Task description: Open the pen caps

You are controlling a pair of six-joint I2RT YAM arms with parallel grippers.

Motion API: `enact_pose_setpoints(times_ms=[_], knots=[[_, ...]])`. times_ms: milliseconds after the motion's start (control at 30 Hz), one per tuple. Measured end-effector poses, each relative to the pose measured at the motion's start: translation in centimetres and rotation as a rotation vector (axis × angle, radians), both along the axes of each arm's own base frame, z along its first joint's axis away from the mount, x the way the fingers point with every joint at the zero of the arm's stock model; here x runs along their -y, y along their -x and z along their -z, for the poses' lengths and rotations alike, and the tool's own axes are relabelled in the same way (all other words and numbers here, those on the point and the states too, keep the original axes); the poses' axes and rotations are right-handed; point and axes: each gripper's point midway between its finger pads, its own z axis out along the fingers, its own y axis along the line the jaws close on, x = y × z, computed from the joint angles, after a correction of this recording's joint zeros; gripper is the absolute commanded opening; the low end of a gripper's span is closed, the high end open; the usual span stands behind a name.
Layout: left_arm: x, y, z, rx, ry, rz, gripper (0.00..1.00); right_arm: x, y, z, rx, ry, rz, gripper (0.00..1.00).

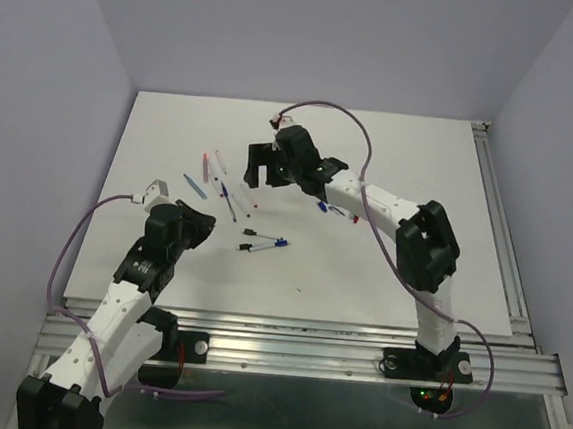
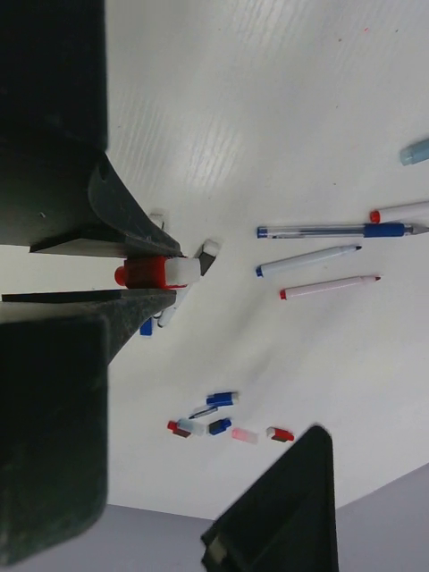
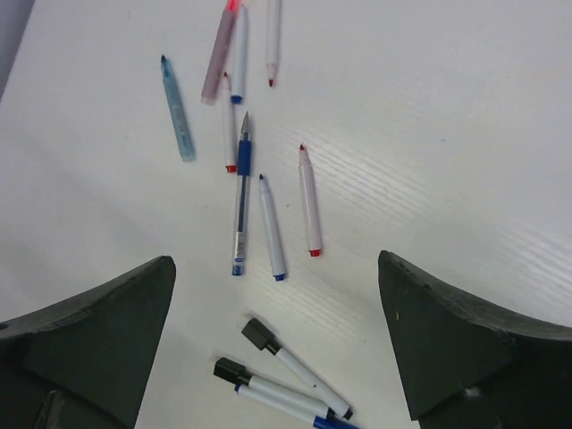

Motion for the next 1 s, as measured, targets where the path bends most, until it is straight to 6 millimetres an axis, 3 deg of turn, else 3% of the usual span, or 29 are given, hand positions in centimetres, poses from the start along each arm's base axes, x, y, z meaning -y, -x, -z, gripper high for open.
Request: enact_pose_setpoints(times_ms=[100, 233, 300, 367, 467, 567, 733, 1000], knots=[[0.8, -0.2, 0.0, -0.011, 0.005, 0.038, 0.0, 2.8, 0.4, -5.1, 0.085, -0.04, 0.107, 1.0], [3.6, -0.6, -0.1, -0.026, 0.009, 0.139, 0.0, 9.0, 2.0, -8.4, 0.142, -0.076, 0.347, 1.0], [6.3, -0.7, -0.1, -0.045, -0.006, 0.219, 0.0, 12.6, 3.9, -7.8, 0.127, -0.089, 0.46, 1.0], [9.0, -0.7, -0.1, -0.056, -0.023, 0.298, 0.0, 16.7, 6.5, -5.7, 0.092, -0.085, 0.579, 1.0], [13.9, -1.4, 0.0, -0.086, -0.052, 0.415, 0.0, 20.8, 9.2, -1.4, 0.028, -0.03, 0.694, 1.0], [16.8, -3.1, 0.4, -0.102, -0.064, 0.457, 0.0, 24.0, 11.2, 1.4, -0.014, 0.042, 0.796, 1.0], [21.0, -5.8, 2.8, -0.153, -0.091, 0.506, 0.01, 26.8, 11.9, 0.1, 0.02, -0.001, 0.938, 1.0], [27.6, -7.6, 6.0, -0.216, -0.127, 0.605, 0.03, 30.1, 12.8, -1.5, 0.092, -0.062, 1.065, 1.0]])
